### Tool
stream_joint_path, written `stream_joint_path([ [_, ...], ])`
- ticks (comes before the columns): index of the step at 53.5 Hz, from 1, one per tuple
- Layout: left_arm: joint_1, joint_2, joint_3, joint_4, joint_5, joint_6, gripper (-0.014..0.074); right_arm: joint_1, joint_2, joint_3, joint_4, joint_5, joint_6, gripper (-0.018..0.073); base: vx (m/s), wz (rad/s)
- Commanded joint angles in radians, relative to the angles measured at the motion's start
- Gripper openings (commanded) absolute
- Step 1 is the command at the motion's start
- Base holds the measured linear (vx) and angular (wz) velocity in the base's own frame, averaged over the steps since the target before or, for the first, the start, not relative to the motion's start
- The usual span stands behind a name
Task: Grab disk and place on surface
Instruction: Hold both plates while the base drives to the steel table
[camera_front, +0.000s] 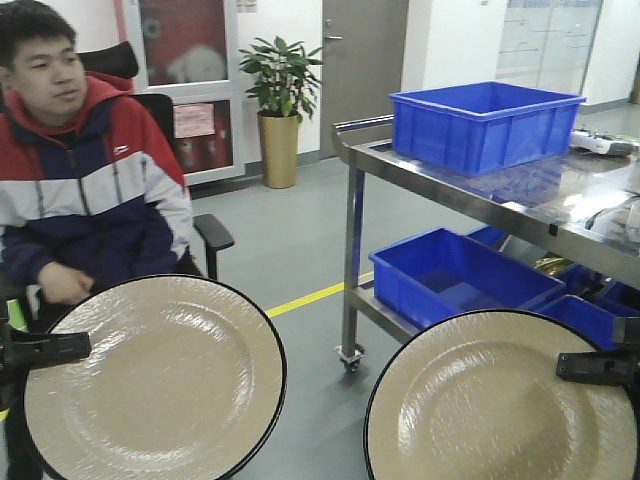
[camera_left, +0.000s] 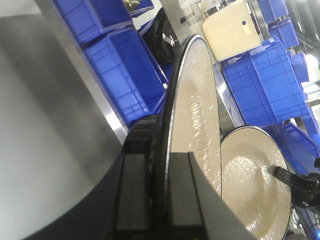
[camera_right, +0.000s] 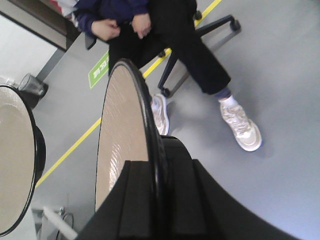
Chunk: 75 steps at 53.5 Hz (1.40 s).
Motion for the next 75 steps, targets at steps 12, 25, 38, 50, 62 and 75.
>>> stream_joint_path([
  [12, -0.001, -0.043, -0.026, -0.138, 0.096, -0.015, -0.0004, -0.006, -0.035, -0.034, 0.117, 0.006, 0.004, -0.0009, 0.49, -0.32],
  [25, -0.001, -0.043, -0.026, -0.138, 0.096, -0.015, -0.0004, -0.006, -0.035, -0.034, 0.117, 0.006, 0.004, -0.0009, 0.49, -0.46],
  [38, -0.001, -0.043, -0.026, -0.138, 0.096, -0.015, -0.0004, -0.006, -0.035, -0.034, 0.118, 0.006, 0.004, -0.0009, 0.45, -0.55],
  [50, -0.001, -0.043, -0.026, -0.138, 0.096, -0.015, -0.0004, -0.006, -0.035, -0.034, 0.118, 0.006, 0.004, -0.0009, 0.40, -0.57],
  [62, -0.001, -0.043, -0.026, -0.138, 0.096, -0.015, -0.0004, -0.006, -0.035, -0.034, 0.118, 0.006, 0.004, -0.0009, 0.35, -0.57],
  [75, -0.001, -0.043, -0.026, -0.138, 0.096, -0.015, -0.0004, -0.006, -0.035, -0.034, 0.118, 0.006, 0.004, -0.0009, 0.30, -0.61],
])
